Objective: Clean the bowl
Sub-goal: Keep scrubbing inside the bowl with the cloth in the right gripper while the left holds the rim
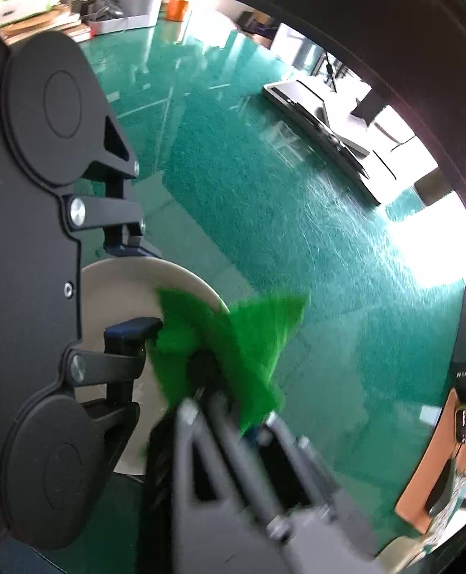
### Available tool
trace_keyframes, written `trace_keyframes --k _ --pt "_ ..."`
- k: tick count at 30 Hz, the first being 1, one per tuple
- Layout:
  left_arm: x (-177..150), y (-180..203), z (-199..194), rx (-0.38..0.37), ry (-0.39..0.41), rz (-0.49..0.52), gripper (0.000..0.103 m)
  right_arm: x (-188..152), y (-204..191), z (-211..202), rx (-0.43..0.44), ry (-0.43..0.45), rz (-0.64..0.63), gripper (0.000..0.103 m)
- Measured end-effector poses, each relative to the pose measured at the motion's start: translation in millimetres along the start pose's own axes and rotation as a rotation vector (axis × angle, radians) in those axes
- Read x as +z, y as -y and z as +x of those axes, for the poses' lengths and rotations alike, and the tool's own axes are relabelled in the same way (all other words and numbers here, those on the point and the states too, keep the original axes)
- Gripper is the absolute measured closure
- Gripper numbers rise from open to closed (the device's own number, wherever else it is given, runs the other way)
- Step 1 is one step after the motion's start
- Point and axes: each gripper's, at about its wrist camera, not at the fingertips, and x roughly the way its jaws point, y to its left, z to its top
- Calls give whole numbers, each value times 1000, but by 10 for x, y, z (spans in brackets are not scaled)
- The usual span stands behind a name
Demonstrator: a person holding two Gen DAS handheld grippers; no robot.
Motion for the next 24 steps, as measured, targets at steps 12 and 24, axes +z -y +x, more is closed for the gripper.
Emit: trace_keyframes --k 12,24 --pt "-23 -388 -138 -91 -14 -283 34 -178 126 -99 49 4 113 79" --pt "-308 -232 -83 -174 -56 -366 80 -213 206 -67 58 7 182 76"
